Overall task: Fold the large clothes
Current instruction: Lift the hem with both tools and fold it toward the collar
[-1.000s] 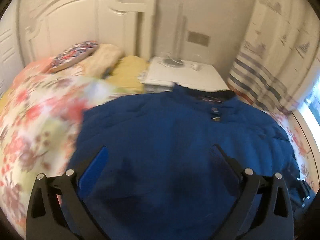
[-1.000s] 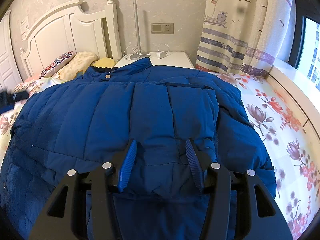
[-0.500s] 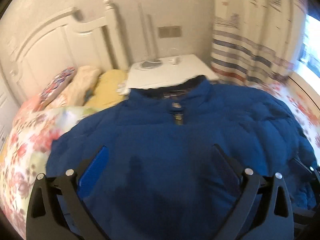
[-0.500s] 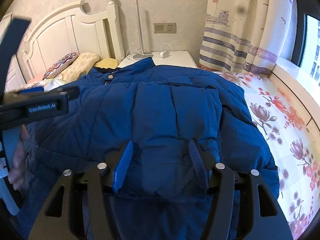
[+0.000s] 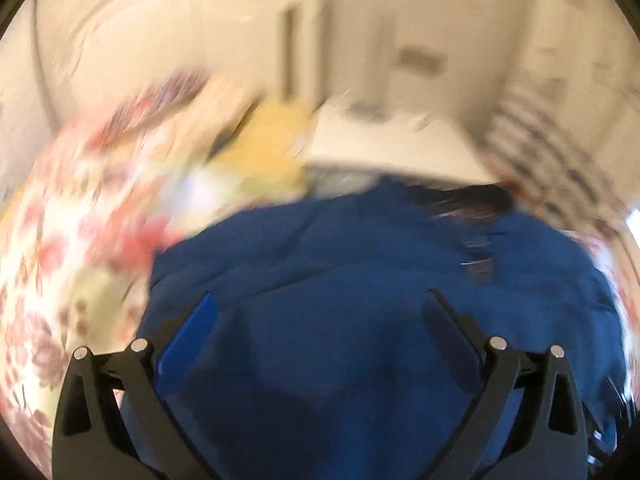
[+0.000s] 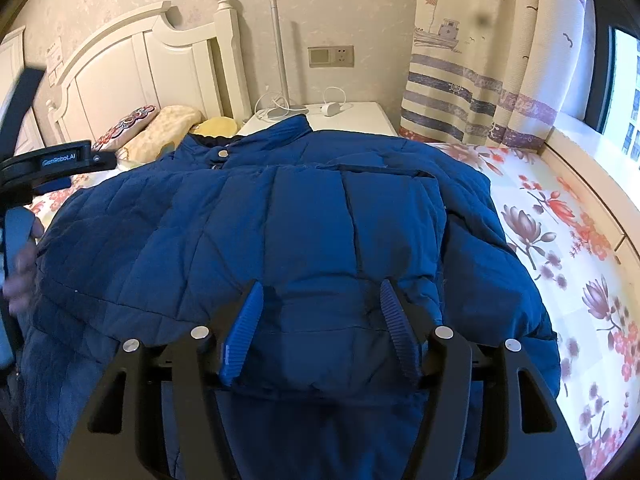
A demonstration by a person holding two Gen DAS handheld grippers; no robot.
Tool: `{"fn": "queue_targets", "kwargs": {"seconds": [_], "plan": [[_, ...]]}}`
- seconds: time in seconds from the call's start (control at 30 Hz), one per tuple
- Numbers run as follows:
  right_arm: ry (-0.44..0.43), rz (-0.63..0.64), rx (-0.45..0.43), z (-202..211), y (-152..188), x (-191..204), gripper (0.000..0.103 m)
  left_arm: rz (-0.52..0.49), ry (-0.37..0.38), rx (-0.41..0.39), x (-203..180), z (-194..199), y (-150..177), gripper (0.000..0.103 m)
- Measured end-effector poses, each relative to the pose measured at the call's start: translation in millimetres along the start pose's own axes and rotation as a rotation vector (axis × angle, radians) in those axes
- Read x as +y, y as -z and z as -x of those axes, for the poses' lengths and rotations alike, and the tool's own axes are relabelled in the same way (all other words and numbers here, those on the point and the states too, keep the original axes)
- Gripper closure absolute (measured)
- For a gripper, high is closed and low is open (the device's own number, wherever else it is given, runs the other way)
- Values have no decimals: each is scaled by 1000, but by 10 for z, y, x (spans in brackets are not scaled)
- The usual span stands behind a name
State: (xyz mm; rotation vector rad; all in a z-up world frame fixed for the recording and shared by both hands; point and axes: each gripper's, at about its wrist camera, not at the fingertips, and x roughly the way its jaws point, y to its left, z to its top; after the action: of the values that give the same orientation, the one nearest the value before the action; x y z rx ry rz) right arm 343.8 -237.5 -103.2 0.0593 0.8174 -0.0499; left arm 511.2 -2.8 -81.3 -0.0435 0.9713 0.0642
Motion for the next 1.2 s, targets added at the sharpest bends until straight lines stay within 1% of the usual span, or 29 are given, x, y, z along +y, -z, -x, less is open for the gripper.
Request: {"fn": "queue_targets", "kwargs": {"seconds": [0.03, 0.07, 0.13, 0.17, 0.2, 0.23, 0.3, 0.37, 0.4, 0.43, 0.5, 0.57, 0.63, 0.7, 0.77, 0.8, 0.87, 0.93, 1.0, 1.03, 1.1, 1.13, 1.17, 1.2], "plan": [[-3, -1, 0, -2, 0, -6, 43, -1, 8, 88, 104, -212, 19, 2], [-5, 2, 0, -2, 0, 2, 43, -24, 47, 88, 149, -283, 51, 2], [-1, 3, 0, 0, -2, 7, 43, -62, 62, 24, 175, -190, 117, 2], [-4, 0, 0, 0, -3, 2, 43, -55, 48, 1, 195, -98, 153, 3], [-7, -4, 1, -2, -5, -9, 43, -26, 30, -53, 243, 80, 223, 3], [-9, -6, 2, -2, -6, -11, 43, 2, 40, -101, 302, 255, 310, 3], [-10, -6, 2, 3, -6, -18, 42, 5, 92, -153, 363, 553, 517, 3], [-10, -6, 2, 4, -7, -24, 42, -43, 79, -144, 303, 683, 722, 3], [-11, -7, 2, 4, -7, -23, 42, -82, 51, -132, 246, 723, 873, 3], [-11, -8, 2, 4, -7, -19, 42, -110, 32, -122, 202, 727, 992, 3], [-11, -7, 2, 0, -7, -17, 42, -155, 19, -98, 204, 757, 1270, 3], [-13, -11, 4, -4, -9, -29, 42, -175, -1, -76, 180, 748, 1452, 3], [-8, -8, 5, -2, -9, -26, 42, -187, -14, -79, 188, 795, 1611, 2], [-2, -2, 6, -10, -13, -19, 42, -203, -38, -64, 217, 763, 1715, 2], [-2, -2, 7, -15, -11, -21, 41, -169, -5, -36, 286, 675, 1743, 2], [1, -1, 5, -11, -11, -19, 41, -157, 1, -37, 301, 680, 1738, 2], [18, 9, 9, -21, -14, 5, 41, -166, -18, -43, 289, 672, 1746, 2], [27, 30, 18, -25, -15, 51, 37, -186, -44, -57, 251, 694, 1765, 2], [61, 30, 44, 72, -77, 86, 37, -192, -54, -63, 235, 716, 1781, 2], [64, 20, 26, 152, -102, 103, 36, -192, -52, -63, 237, 719, 1778, 2], [50, 15, -69, 382, -178, 161, 35, -190, -51, -62, 241, 723, 1776, 2], [64, 25, -93, 429, -204, 192, 33, -192, -53, -63, 239, 726, 1781, 2], [79, 39, -104, 447, -235, 226, 33, -194, -55, -63, 232, 725, 1768, 2], [79, 49, -90, 417, -260, 249, 32, -195, -56, -64, 231, 730, 1772, 2]]}}
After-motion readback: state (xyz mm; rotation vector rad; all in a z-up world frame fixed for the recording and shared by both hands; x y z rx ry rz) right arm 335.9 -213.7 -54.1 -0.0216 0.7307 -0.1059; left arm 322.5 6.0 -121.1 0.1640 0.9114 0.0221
